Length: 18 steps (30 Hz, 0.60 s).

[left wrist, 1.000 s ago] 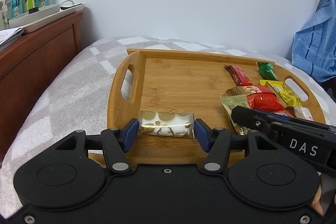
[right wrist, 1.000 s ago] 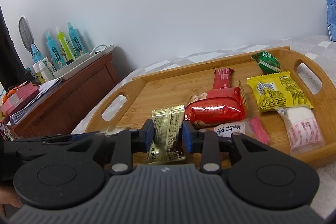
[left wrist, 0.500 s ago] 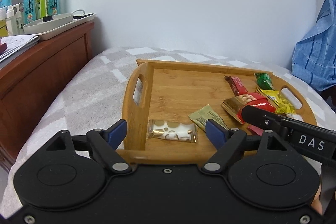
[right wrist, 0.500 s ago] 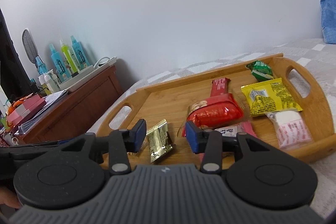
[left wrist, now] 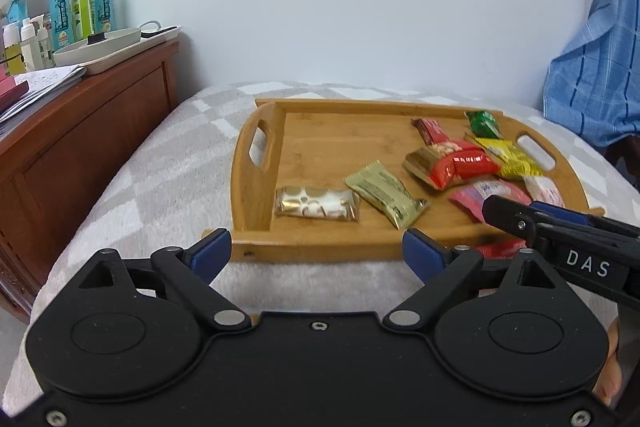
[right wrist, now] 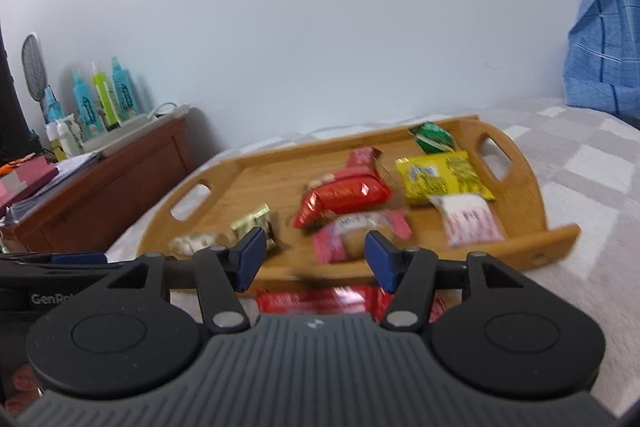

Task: Organize snacks
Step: 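Grasp the brown almond packet with the left tool while the right tool grasps the red bar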

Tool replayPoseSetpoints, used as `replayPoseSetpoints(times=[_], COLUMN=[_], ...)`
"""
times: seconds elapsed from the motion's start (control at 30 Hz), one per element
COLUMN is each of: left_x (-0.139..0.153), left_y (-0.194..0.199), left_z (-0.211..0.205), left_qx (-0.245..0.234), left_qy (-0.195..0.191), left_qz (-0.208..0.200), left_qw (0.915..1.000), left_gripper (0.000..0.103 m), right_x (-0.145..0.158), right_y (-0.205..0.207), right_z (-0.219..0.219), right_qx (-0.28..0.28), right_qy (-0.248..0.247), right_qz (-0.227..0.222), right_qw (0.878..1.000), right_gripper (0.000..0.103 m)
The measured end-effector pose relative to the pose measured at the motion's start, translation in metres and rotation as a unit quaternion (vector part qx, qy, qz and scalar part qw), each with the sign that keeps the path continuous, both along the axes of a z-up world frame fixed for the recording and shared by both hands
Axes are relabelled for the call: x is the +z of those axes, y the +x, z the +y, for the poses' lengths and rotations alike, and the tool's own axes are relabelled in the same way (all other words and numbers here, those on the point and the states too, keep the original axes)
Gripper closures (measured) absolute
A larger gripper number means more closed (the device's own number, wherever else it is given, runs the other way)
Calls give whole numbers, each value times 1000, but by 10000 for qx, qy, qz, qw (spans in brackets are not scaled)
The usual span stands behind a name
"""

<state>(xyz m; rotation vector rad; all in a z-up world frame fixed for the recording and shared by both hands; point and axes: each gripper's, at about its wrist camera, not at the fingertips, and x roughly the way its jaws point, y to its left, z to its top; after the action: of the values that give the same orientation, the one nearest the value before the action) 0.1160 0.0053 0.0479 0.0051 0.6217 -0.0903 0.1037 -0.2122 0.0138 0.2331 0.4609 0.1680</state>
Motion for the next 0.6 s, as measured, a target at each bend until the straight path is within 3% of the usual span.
replayPoseSetpoints(times=[0.6], left_x=[-29], left_y=[-28], left_z=[10], left_qx=[133], left_qy=[24], left_qz=[246], left_qw=[9996], left_gripper=[8], right_x=[-21], right_y=[-20], right_z=[13], right_qx=[-113], right_qy=[-363], right_qz=[232], right_qw=[9990], right_gripper=[15])
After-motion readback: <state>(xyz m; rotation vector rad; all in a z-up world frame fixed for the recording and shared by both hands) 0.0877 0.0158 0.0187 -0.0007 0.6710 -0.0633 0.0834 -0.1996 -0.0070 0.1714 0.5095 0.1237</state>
